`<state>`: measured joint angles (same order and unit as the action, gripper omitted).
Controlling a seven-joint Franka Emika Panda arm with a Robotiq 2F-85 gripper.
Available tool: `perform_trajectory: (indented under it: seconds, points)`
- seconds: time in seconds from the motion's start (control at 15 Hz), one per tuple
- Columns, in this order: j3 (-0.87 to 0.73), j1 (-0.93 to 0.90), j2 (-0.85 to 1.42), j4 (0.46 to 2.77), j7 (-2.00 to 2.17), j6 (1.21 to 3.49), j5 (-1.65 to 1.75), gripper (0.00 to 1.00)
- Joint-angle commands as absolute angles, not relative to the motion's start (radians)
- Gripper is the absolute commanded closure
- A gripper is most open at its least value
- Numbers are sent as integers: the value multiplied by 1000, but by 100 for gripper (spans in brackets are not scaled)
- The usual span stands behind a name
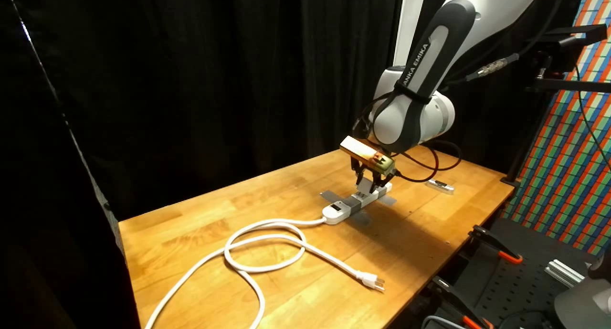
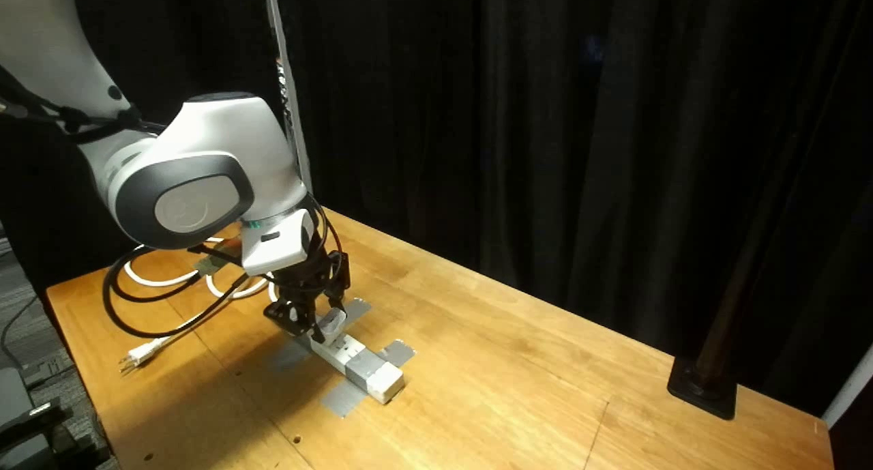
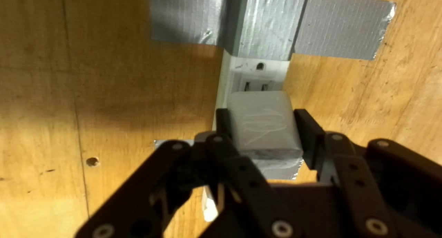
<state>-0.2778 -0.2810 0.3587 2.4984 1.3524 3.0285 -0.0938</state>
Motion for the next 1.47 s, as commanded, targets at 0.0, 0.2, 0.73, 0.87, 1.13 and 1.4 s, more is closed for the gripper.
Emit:
perform_trajectory:
  seconds: [0.0, 0.2, 0.73, 0.87, 1.13, 1.4]
  points:
    - [-446, -443, 426, 2470, 1464, 3076, -22, 77]
    - [-630, -659, 497, 2449, 1621, 3076, 58, 77]
    - [-912, -1068, 693, 2440, 1827, 3022, 23, 77]
    - [-938, -1123, 735, 2440, 1848, 3010, 1, 77]
    - [-947, -1174, 789, 2417, 1850, 2956, -35, 77]
    - [-945, -1180, 815, 2362, 1851, 2852, -20, 77]
